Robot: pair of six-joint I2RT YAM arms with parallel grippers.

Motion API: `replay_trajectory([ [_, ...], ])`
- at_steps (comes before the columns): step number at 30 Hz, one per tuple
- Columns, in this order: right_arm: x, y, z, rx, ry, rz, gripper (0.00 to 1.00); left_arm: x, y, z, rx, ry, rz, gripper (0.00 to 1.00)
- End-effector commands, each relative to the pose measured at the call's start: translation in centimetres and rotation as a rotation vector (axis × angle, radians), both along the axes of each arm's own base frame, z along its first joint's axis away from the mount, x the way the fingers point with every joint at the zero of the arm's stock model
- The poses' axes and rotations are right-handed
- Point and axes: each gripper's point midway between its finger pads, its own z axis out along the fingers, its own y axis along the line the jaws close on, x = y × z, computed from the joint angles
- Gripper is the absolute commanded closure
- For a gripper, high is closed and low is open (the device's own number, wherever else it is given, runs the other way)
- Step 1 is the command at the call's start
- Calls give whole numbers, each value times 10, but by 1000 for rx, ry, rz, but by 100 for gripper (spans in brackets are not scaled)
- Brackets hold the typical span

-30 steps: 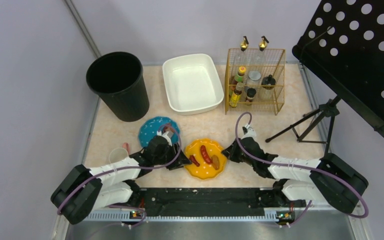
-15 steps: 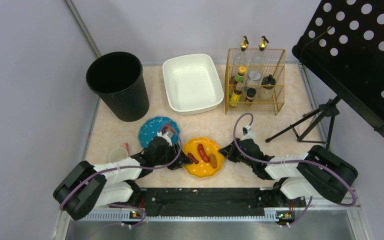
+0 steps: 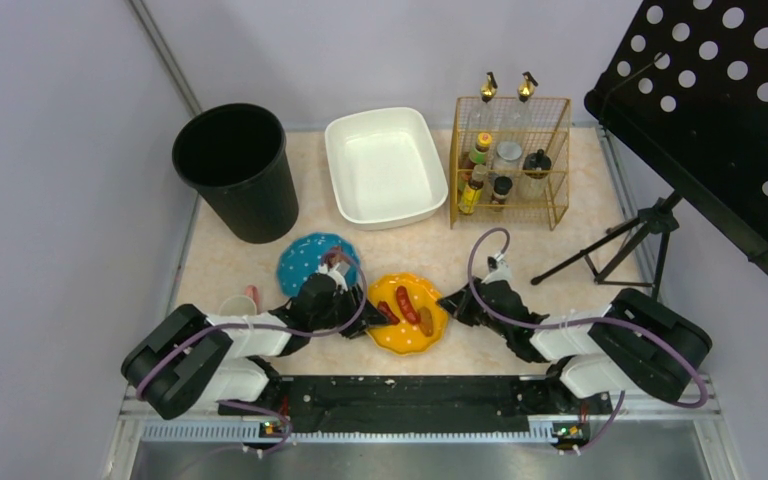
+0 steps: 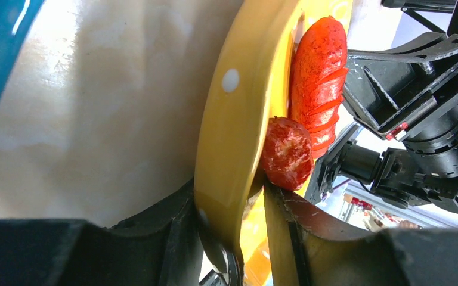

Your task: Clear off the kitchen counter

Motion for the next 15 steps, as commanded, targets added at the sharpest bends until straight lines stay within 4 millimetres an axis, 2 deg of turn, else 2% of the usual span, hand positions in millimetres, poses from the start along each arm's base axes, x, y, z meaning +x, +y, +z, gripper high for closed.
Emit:
replay_trajectory([
  [1,-83,-34,-73,-201,319,145,100,-30,44,-65,260,135,28,57],
  [4,-83,-33,-70,-194,311,149,100,-27,40,-63,241,127,26,60],
  [11,-76,-32,-57,-202,266,149,100,-22,31,-59,207,116,8,86],
  [13,-71,-34,-52,-218,241,133,100,-20,28,-55,201,109,3,98],
  [15,-68,-35,-46,-231,228,132,100,-17,25,-51,192,99,0,100],
])
